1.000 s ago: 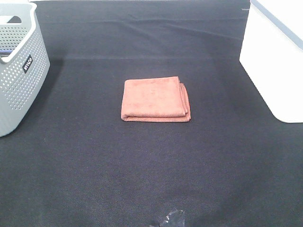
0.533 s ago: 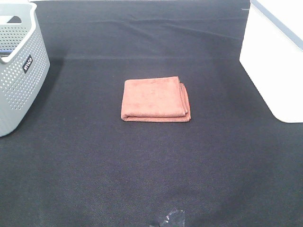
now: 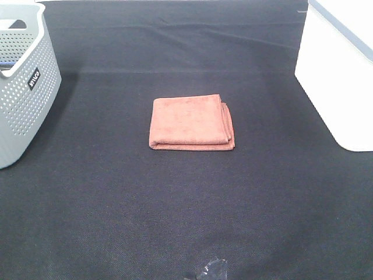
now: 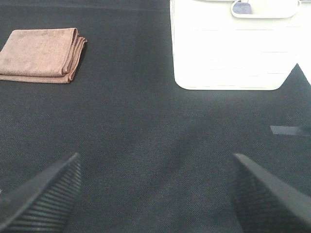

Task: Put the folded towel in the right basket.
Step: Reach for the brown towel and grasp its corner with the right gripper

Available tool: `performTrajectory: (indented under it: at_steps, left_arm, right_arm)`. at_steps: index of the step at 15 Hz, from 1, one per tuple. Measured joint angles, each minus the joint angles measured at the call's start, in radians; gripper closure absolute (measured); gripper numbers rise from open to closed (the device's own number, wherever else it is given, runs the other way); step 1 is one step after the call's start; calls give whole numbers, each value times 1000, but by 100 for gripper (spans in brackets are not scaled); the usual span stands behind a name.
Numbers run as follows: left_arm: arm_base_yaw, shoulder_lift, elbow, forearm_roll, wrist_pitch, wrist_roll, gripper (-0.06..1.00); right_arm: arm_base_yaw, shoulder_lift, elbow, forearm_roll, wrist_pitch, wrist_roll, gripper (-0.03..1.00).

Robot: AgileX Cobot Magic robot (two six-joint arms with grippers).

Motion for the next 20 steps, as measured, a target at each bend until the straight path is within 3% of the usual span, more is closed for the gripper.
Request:
performTrajectory:
  at_steps: [20]
  left_arm:
    - [0,0,0,0,0,0,-5]
  right_arm:
    - [0,0,0,0,0,0,16]
